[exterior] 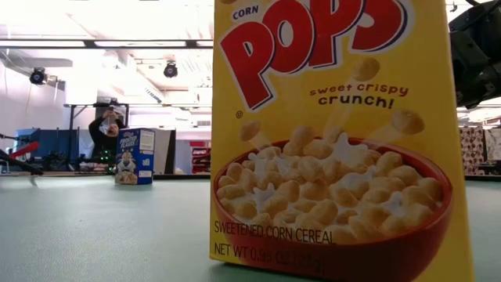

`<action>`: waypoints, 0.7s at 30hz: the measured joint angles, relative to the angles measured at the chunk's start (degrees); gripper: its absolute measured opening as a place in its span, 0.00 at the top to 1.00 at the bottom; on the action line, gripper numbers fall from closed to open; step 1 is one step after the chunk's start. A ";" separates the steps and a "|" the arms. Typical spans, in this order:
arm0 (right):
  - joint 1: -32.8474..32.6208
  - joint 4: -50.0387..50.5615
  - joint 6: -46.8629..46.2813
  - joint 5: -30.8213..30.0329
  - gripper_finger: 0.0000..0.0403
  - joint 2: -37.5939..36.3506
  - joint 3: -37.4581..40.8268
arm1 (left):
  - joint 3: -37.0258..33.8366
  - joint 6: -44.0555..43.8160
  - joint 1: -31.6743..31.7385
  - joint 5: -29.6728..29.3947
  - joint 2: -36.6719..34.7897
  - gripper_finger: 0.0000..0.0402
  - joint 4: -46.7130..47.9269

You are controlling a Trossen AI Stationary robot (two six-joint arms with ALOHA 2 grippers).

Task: Stack cereal on shelf
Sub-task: Adjust the bottom left yellow cereal box

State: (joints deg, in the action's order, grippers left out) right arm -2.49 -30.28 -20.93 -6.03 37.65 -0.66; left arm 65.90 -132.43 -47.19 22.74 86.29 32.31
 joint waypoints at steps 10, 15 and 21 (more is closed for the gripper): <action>-0.01 0.00 -0.01 -0.01 0.07 0.00 0.01 | -2.85 6.44 7.81 12.49 -0.64 0.29 -0.36; -0.01 0.00 -0.02 -0.01 0.07 0.00 -0.01 | -9.03 7.39 11.18 16.46 -3.62 0.29 -5.40; 0.00 0.00 -0.01 0.00 0.07 0.00 -0.01 | -23.38 -0.01 15.51 24.42 -9.18 0.29 -26.09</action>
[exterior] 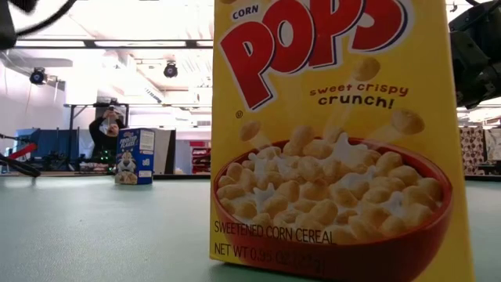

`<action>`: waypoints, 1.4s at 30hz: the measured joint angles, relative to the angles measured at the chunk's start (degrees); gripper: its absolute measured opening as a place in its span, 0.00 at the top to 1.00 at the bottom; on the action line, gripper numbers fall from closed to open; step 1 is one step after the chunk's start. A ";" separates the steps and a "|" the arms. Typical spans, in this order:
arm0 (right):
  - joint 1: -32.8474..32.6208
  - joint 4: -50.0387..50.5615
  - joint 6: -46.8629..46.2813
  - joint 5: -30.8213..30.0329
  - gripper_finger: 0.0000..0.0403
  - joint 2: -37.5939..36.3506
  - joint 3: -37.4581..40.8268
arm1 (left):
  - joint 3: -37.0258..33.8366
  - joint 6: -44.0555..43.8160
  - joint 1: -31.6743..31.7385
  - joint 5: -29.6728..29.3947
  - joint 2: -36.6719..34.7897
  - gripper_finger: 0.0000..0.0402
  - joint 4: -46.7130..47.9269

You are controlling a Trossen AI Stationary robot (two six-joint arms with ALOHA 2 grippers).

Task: Stack cereal on shelf
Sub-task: Adjust the bottom left yellow cereal box

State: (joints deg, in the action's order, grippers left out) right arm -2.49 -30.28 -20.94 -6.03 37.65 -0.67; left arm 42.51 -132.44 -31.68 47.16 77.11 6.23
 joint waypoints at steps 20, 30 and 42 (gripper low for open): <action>-0.01 0.00 -0.01 0.00 0.07 0.00 0.00 | -30.73 -36.50 3.86 2.84 -0.99 0.29 -61.21; 0.00 0.00 -0.01 -0.01 0.07 0.00 0.01 | -32.43 -35.73 4.49 1.18 0.86 0.29 -61.11; 0.01 0.00 -0.01 0.01 0.07 0.00 0.00 | -32.47 -32.83 4.70 0.31 4.66 0.29 -61.14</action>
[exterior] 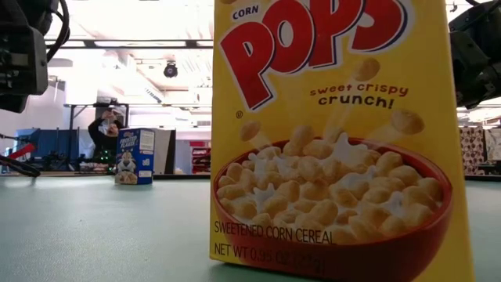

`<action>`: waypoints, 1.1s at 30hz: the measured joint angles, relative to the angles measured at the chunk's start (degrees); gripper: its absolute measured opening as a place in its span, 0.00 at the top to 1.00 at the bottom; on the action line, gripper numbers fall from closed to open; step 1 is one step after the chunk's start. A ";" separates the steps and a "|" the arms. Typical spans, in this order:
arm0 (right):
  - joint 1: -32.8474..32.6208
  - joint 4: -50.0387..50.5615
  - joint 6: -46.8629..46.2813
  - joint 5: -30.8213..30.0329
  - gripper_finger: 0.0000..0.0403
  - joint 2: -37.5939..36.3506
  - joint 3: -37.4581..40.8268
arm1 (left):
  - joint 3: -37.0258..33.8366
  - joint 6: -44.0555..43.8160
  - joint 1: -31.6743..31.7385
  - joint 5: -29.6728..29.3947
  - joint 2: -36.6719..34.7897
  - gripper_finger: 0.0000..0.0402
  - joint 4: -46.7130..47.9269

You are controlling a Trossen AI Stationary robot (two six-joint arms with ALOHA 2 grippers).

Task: Stack cereal on shelf
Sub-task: Adjust the bottom left yellow cereal box

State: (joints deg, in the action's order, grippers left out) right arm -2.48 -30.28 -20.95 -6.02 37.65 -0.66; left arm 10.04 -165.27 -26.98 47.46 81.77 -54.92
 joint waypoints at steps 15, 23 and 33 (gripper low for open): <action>0.00 0.00 0.00 0.00 0.07 0.00 0.00 | -0.09 0.00 0.20 0.49 0.75 0.13 -0.45; 0.00 0.00 0.00 0.00 0.07 0.00 0.00 | -1.15 4.74 2.94 0.56 0.75 0.01 -0.41; -0.02 0.00 0.00 -0.02 0.07 0.00 0.02 | -1.62 7.23 4.28 1.53 0.75 0.01 -2.13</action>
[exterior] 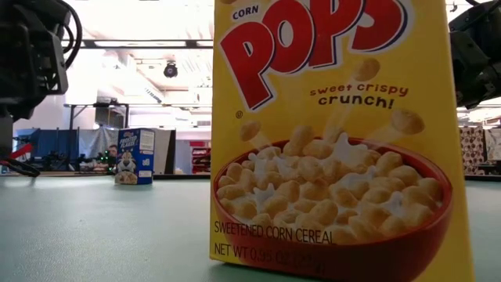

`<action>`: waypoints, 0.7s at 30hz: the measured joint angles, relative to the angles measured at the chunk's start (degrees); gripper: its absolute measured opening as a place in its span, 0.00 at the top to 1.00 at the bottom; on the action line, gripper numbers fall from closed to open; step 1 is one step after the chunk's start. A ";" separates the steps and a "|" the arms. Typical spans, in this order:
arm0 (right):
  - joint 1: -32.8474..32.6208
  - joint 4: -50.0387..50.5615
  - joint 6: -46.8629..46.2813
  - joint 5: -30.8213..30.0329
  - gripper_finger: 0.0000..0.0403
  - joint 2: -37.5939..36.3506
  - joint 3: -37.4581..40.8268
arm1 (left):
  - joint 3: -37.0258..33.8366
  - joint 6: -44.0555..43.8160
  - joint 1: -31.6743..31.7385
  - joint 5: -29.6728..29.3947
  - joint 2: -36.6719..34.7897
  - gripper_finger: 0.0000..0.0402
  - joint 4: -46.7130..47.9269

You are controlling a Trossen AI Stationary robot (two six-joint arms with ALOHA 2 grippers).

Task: Stack cereal on shelf
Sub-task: Adjust the bottom left yellow cereal box

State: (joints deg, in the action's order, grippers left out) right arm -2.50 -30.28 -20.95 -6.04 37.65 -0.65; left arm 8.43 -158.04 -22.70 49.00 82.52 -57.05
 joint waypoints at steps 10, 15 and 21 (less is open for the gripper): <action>0.00 0.00 0.00 0.02 0.07 0.00 0.00 | 0.00 -2.96 0.50 0.08 -1.55 0.01 -4.33; 0.01 0.00 0.00 0.01 0.07 0.00 -0.01 | 0.00 -3.96 0.50 0.06 -3.72 0.01 -4.30; 0.00 0.00 0.00 0.01 0.07 0.00 0.00 | -0.15 -7.79 0.50 0.08 -6.10 0.01 -4.23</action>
State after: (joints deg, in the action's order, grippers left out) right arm -2.50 -30.28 -20.95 -6.03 37.65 -0.64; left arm 8.28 -165.83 -22.20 49.08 76.42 -61.28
